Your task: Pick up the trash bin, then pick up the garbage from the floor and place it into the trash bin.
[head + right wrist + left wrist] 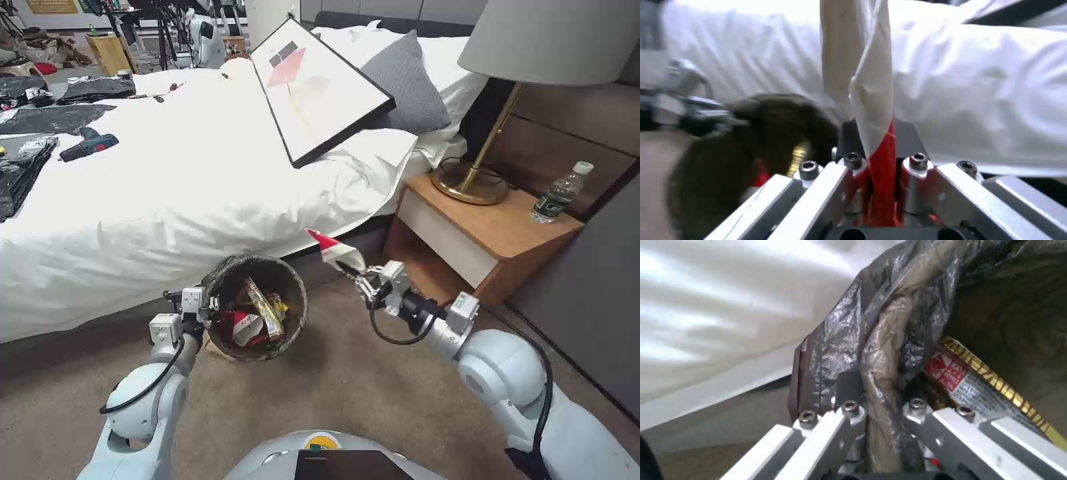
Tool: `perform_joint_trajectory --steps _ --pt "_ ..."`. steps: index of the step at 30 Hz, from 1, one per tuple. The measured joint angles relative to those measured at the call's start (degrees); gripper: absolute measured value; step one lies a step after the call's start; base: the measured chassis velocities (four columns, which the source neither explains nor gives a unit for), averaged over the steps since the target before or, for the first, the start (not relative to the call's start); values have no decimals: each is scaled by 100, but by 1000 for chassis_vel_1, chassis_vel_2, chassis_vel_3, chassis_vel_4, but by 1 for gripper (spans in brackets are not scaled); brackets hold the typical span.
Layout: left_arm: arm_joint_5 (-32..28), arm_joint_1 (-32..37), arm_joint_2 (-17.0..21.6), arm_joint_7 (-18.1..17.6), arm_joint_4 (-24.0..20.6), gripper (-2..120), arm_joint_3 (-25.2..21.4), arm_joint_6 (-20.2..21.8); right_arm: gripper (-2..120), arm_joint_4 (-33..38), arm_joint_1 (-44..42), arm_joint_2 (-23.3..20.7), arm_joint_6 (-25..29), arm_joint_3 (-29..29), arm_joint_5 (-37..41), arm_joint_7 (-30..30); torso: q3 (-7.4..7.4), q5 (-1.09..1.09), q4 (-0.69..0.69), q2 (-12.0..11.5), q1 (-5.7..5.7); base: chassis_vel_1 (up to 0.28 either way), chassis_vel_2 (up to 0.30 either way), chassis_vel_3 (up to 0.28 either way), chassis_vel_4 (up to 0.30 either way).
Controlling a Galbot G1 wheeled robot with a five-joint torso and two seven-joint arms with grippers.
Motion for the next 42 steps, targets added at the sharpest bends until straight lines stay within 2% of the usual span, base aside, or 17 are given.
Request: perform_joint_trajectory --steps 8,10,11,15,18,33,35,36,37,40,42 --pt "27 -30 -23 3 -37 3 66 32 2 -36 906 20 -378 -1106 172 129 0 0 0 0 0 0 0 0 0" --pt "58 -49 -48 3 -41 3 89 38 2 -170 1459 104 -478 -1768 226 243 1 0 1 0 0 0 0 0 0" --pt "58 -49 -48 3 -41 3 89 38 2 -170 1459 104 -478 -1768 226 243 1 0 1 0 0 0 0 0 0" --pt "66 -60 -54 6 -45 3 64 48 2 -375 1987 267 -608 -2504 298 391 1 0 0 0 0 0 0 0 0" --pt "67 -60 -60 6 -50 3 50 52 2 -463 2094 292 -653 -2711 296 442 1 -1 1 -1 0 0 0 0 0" --pt "64 -72 -87 6 -73 3 25 65 3 -568 2045 247 -717 -2784 164 507 0 0 -1 0 0 0 0 0 0" --pt "60 -68 -87 6 -76 3 20 65 10 -569 2042 259 -721 -2792 93 591 1 0 0 0 0 0 0 0 0" --pt "55 -65 -88 6 -82 3 16 65 18 -567 2043 270 -723 -2801 76 633 0 0 0 -1 0 0 0 0 0" --pt "55 -65 -88 6 -82 3 16 65 18 -567 2043 270 -723 -2801 76 633 0 0 0 -1 0 0 0 0 0" --pt "46 -62 -90 5 -93 3 12 65 32 -551 2050 280 -726 -2800 67 670 0 0 0 0 0 0 0 0 0" --pt "44 -62 -91 5 -95 3 12 65 36 -547 2052 284 -727 -2798 67 674 0 0 0 -1 0 0 0 0 0"
